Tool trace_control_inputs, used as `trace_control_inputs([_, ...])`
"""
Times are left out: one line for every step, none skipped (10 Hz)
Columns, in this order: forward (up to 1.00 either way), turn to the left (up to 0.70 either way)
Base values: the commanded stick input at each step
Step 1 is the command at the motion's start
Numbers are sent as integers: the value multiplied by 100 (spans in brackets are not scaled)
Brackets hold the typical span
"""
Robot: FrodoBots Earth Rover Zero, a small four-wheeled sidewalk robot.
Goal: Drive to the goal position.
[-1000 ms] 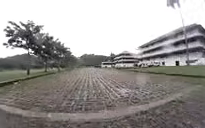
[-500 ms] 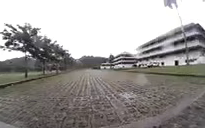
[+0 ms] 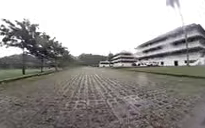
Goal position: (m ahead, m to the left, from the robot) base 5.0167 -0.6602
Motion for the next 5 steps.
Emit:
trace_control_inputs([70,0])
trace_control_inputs([70,0])
trace_control_inputs([70,0])
trace_control_inputs([70,0])
trace_control_inputs([70,0])
